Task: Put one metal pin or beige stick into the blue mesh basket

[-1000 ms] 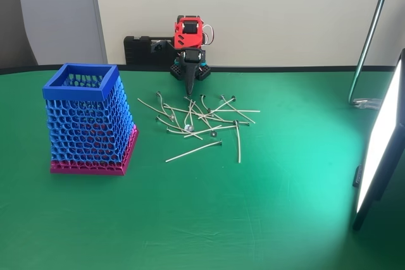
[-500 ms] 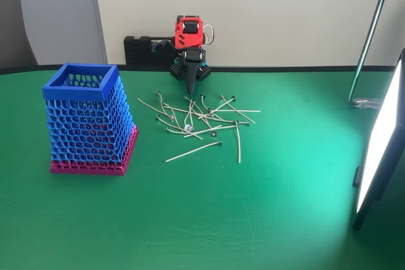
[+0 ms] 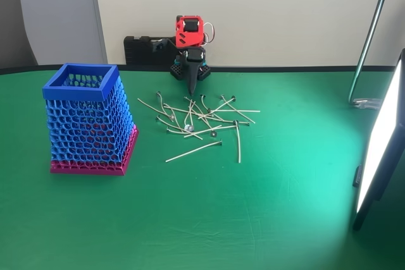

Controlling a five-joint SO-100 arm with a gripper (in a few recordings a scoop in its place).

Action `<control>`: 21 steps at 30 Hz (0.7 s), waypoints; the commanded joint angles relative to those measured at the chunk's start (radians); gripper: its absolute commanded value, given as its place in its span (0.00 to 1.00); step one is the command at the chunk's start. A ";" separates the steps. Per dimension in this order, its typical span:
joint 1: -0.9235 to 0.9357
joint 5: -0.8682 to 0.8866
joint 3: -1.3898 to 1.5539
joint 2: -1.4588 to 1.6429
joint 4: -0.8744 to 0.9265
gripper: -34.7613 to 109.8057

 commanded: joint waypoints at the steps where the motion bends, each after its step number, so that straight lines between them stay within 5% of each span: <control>1: -0.017 0.003 -0.091 -0.029 0.017 0.24; 21: -0.114 0.048 -0.551 -0.437 0.124 0.24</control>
